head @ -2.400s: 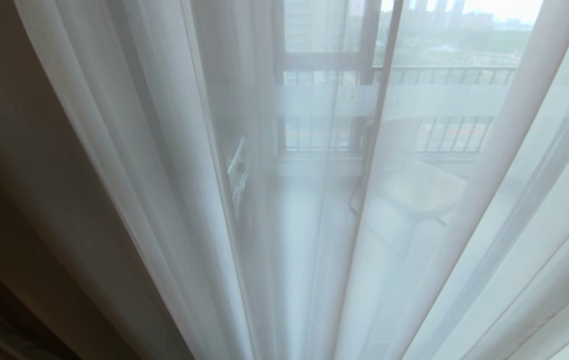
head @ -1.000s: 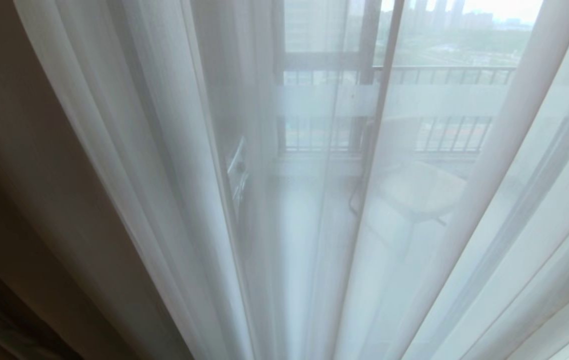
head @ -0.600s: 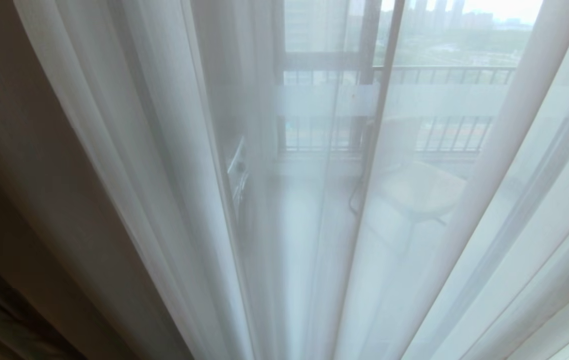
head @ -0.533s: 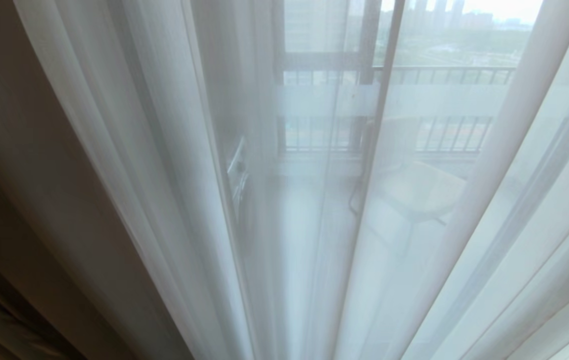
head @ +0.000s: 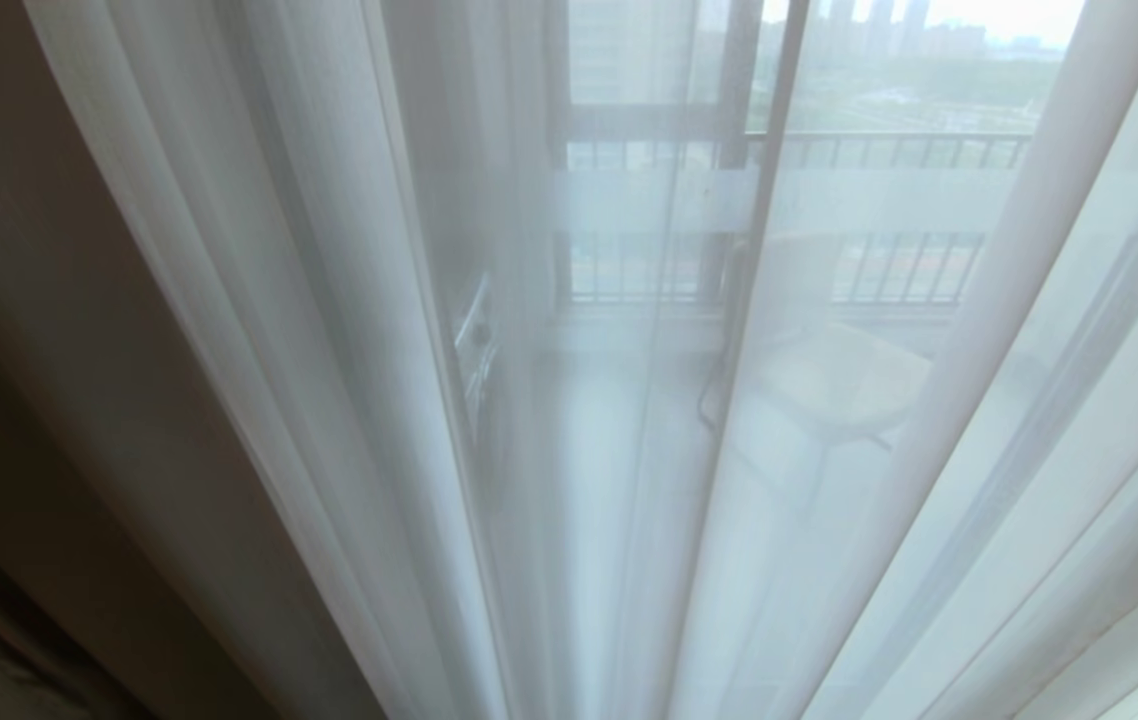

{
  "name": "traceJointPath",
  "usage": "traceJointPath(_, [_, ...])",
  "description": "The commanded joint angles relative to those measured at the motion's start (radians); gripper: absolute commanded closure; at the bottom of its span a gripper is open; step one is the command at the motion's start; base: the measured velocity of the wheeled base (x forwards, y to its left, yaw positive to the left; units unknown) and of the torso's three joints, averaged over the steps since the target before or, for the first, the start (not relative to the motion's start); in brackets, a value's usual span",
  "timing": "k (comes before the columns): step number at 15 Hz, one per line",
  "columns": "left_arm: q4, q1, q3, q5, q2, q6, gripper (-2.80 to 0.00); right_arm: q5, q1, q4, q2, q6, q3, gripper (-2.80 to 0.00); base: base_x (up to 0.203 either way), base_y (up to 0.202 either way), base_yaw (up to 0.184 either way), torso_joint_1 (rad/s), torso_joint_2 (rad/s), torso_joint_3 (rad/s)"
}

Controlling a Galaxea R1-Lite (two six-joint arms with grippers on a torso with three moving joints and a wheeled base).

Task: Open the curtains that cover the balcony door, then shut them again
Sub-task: Close the outer curtains on both sides

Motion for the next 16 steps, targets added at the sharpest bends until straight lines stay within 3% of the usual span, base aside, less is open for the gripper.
traceJointPath(1, [-0.001,-0.009,0.103,0.001,-0.145,0.0,0.0,0.001,0.0,0.0,0.0,-0.001,0.0,0.0,0.0,0.0,0.0,0.0,0.0,0.0])
traceJointPath(5, [0.006,-0.039,0.317,-0.027,-0.366,0.0,0.0,0.001,0.0,0.0,0.0,-0.001,0.0,0.0,0.0,0.0,0.0,0.0,0.0,0.0])
traceJointPath(9, [0.137,-0.097,0.416,-0.162,-0.548,-0.003,0.0,0.001,0.0,0.0,0.0,-0.001,0.0,0.0,0.0,0.0,0.0,0.0,0.0,0.0])
traceJointPath(12, [0.229,-0.228,0.426,-0.253,-0.619,-0.032,0.0,0.001,0.0,0.0,0.0,-0.001,0.0,0.0,0.0,0.0,0.0,0.0,0.0,0.0])
traceJointPath(16, [0.252,-0.445,0.426,-0.279,-0.652,-0.071,0.0,0.001,0.0,0.0,0.0,-0.001,0.0,0.0,0.0,0.0,0.0,0.0,0.0,0.0])
